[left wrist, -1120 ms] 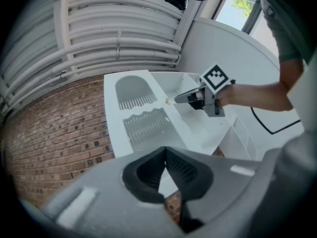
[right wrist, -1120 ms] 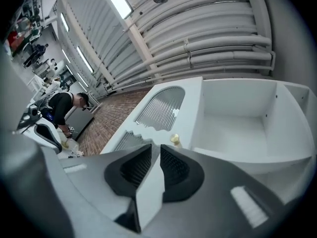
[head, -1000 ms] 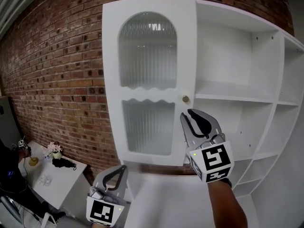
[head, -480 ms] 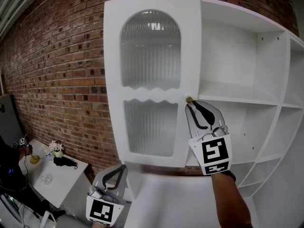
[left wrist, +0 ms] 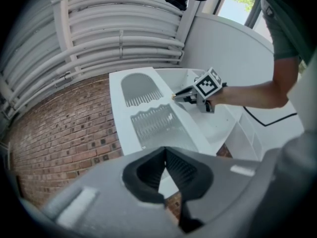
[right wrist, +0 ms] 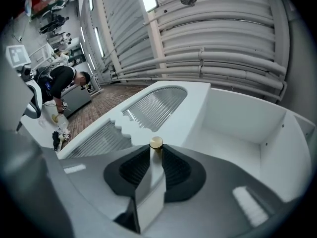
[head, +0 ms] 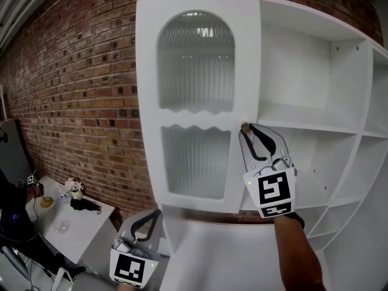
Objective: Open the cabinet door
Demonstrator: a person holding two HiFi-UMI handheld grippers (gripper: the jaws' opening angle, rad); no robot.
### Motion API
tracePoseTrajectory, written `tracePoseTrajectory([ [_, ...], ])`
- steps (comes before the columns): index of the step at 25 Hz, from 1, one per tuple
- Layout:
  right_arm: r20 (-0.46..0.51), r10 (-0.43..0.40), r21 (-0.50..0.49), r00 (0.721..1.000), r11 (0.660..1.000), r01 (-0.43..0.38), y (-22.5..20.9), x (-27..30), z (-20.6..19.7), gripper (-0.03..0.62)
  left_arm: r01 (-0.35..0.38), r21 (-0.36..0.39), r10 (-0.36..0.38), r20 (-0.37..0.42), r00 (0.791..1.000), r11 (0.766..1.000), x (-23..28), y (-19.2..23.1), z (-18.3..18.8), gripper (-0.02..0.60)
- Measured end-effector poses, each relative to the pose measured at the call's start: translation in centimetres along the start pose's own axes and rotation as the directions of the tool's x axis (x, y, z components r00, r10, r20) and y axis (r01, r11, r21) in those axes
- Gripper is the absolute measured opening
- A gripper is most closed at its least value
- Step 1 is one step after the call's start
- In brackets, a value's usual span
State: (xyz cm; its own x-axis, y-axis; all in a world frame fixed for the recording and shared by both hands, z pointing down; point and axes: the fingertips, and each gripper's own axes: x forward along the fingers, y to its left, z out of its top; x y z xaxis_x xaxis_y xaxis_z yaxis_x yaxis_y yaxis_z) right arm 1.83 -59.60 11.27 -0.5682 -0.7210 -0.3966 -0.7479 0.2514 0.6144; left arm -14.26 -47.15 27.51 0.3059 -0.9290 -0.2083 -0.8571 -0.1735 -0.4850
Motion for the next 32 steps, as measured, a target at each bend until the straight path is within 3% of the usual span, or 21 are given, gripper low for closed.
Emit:
tracePoseTrajectory([
  [9,0.042,-0.003,-0.059,0.999,0.998,0.005,1.5,-2.8,2.9,0.077,-0.005,-0.006,0.005,0.014,1.000,1.000,-0.6,0.0,0.7,0.003],
  [26,0.013,0.088,-0.174,0.996,0.981,-0.084,7.6,-8.8,10.8,0.080,-0.014,-0.022,0.015,0.050,0.999,1.000,-4.7,-0.3,2.9,0.003],
  [32,0.076,0.137,-0.208,0.988,0.971,-0.118,11.3,-10.4,15.1,0.075,-0.020,-0.022,0.021,0.067,0.998,1.000,-7.0,0.0,3.8,0.003],
])
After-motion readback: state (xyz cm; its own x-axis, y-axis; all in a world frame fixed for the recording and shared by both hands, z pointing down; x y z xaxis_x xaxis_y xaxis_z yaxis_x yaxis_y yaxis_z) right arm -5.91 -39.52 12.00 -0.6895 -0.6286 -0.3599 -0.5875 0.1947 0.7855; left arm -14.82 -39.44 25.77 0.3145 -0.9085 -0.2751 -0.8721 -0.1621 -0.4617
